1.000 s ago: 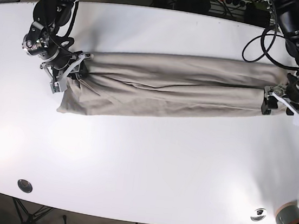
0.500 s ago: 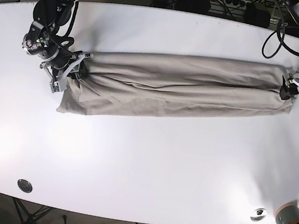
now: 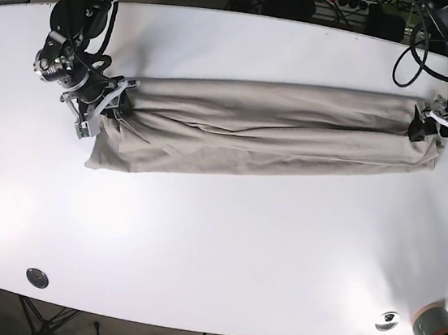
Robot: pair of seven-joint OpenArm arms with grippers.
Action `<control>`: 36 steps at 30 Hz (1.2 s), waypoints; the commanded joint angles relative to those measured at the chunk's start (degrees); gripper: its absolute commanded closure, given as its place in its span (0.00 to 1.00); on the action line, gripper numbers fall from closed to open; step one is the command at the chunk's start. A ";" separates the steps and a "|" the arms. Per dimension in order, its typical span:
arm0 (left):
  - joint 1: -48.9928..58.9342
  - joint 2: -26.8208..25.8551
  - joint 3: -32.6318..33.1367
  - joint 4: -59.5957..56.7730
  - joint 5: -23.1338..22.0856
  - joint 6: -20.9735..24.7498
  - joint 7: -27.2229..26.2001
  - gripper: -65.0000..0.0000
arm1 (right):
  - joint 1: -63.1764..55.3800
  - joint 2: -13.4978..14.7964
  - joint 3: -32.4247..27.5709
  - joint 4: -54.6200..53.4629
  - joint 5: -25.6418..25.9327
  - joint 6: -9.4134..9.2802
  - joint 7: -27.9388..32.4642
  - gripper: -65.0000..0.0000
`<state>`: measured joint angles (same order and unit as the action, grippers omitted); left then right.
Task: Fold the T-shirt properly
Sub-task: 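Release with the left gripper and regrasp the strip end nearer the right gripper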
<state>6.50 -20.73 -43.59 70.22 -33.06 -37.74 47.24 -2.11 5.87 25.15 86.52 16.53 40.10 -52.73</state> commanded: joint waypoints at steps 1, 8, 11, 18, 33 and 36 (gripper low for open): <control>-0.57 -1.11 1.26 0.69 -0.74 -0.02 -0.08 0.12 | 0.22 0.51 0.22 0.73 -0.05 -0.10 -0.15 0.78; -0.57 -0.76 1.97 0.69 -0.74 -0.11 -0.17 0.41 | 0.13 0.51 0.30 0.73 0.12 -0.10 -0.06 0.78; -0.66 0.03 1.79 0.77 -0.83 -0.29 -0.17 0.67 | 0.13 0.51 0.30 0.73 0.21 -0.10 -0.06 0.78; -0.13 0.12 1.88 7.19 -0.83 -0.64 -0.17 0.90 | 0.13 0.51 0.30 0.73 0.21 -0.10 -0.06 0.78; 4.00 5.65 16.12 26.27 -0.74 -2.26 -0.08 0.90 | 0.13 0.51 0.30 0.73 0.21 -0.10 -0.06 0.78; 3.83 6.62 20.87 26.18 -0.74 -2.26 -0.17 0.90 | 0.13 0.51 0.30 0.73 0.30 -0.10 -0.06 0.78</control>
<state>10.94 -14.00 -24.01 95.15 -32.67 -39.77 48.42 -2.37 5.89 25.30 86.54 16.75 40.10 -52.64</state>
